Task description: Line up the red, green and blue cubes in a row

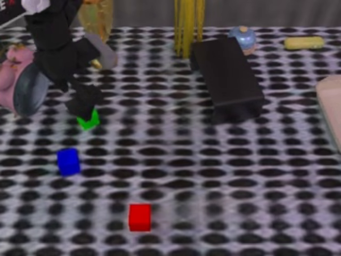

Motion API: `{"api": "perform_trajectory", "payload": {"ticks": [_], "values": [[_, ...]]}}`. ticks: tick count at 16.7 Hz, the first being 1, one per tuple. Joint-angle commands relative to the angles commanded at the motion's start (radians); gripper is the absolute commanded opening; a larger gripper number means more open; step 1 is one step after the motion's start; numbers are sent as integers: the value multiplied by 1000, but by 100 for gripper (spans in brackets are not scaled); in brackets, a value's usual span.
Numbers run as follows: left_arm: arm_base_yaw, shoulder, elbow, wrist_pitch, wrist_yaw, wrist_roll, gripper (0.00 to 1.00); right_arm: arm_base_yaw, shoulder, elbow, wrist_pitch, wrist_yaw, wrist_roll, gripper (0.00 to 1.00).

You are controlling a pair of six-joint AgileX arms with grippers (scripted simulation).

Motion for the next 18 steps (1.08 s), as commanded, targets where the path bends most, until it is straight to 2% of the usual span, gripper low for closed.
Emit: {"api": "perform_trajectory", "payload": {"ticks": [2, 5, 12, 18], "values": [[3, 74, 87, -12, -25, 11, 100, -39, -83, -76, 64, -30, -33, 100], [6, 121, 154, -15, -48, 16, 100, -68, -140, -132, 114, -55, -56, 100], [5, 125, 142, 3, -49, 15, 100, -70, -144, -136, 118, -57, -57, 100], [8, 190, -2, 220, -49, 17, 100, -70, -144, -136, 118, -57, -57, 100]]}}
